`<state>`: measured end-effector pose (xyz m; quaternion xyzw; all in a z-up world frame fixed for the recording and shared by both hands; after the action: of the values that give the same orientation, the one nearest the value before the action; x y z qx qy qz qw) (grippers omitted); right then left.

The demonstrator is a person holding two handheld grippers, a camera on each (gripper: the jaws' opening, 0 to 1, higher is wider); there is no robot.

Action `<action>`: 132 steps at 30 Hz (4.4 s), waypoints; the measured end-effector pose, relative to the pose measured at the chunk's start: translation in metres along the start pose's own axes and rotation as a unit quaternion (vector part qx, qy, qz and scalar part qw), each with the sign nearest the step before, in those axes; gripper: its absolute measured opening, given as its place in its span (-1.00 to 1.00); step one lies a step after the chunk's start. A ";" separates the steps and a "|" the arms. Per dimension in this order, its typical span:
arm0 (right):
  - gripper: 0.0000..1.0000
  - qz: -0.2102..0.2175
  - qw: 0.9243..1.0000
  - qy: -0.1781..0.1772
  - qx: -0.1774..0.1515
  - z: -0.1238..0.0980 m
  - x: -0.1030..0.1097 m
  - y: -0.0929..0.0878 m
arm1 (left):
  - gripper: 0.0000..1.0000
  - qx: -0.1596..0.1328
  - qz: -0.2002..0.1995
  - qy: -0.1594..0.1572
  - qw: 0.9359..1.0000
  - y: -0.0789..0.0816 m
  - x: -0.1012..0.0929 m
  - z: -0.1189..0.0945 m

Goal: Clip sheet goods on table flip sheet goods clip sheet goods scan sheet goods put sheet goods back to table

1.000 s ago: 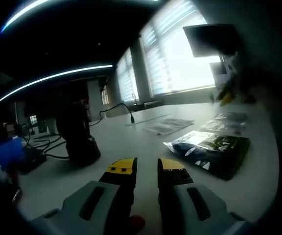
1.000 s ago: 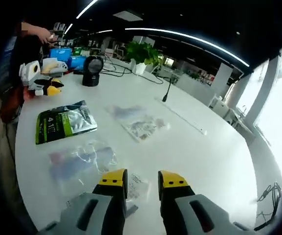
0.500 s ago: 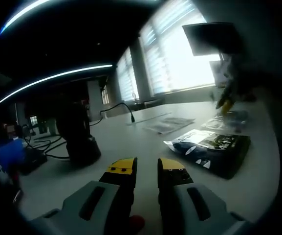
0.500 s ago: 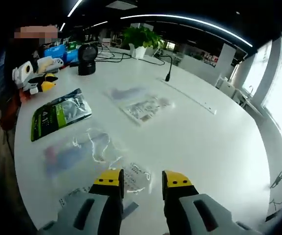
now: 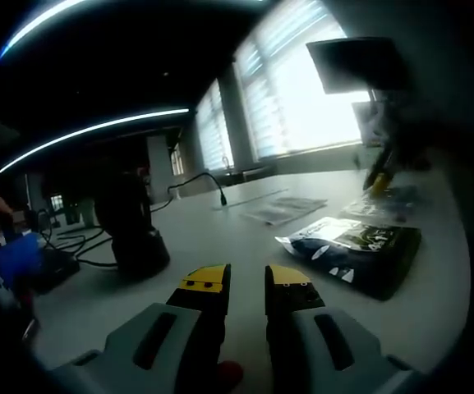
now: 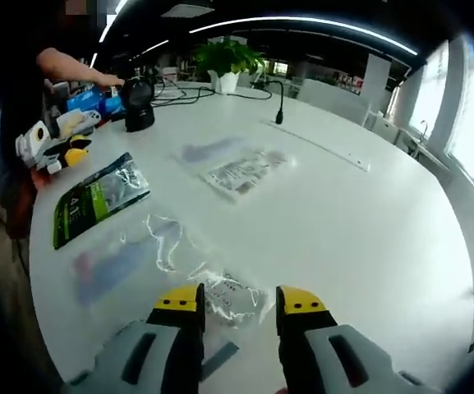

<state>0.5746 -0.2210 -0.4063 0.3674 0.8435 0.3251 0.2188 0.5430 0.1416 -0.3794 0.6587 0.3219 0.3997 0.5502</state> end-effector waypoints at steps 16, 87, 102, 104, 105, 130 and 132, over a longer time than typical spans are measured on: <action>-0.39 0.035 0.999 0.023 -0.023 0.001 0.006 -0.004 | -0.81 0.003 0.002 0.001 1.000 -0.001 0.000 0.000; -0.98 -0.098 0.994 -0.035 -0.040 -0.006 0.010 0.001 | -0.81 0.006 0.007 -0.003 1.000 0.000 -0.002 0.000; -1.00 -0.066 0.995 -0.028 -0.068 -0.021 0.020 0.012 | -0.81 0.007 0.006 -0.004 1.000 -0.001 -0.001 0.000; -1.00 -0.057 0.995 -0.024 -0.073 -0.025 0.022 0.013 | -0.81 0.006 0.006 -0.004 1.000 -0.001 -0.002 0.000; -1.00 -0.055 0.995 -0.023 -0.076 -0.026 0.023 0.014 | -0.81 0.006 0.007 -0.004 1.000 -0.001 -0.002 0.000; -1.00 -0.006 0.992 -0.025 -0.120 -0.051 0.016 0.061 | -0.81 0.012 0.010 -0.005 1.000 -0.002 -0.005 -0.001; -1.00 -0.003 0.992 -0.026 -0.123 -0.052 0.017 0.063 | -0.81 0.012 0.010 -0.005 1.000 -0.002 -0.005 -0.001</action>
<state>0.5625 -0.1959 -0.3273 0.3432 0.7926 0.4158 0.2849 0.5395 0.1384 -0.3817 0.6704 0.3172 0.3985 0.5396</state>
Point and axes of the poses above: the point that each gripper's makers call its tool centre point, and the gripper's own axes: z roughly forward along the fingers, x roughly to its left, y roughly out of its top, the point moved 2 cm from there along -z, roughly backward along the fingers, and after that the axes turned 2 degrees about -z, right-handed, at the moved point
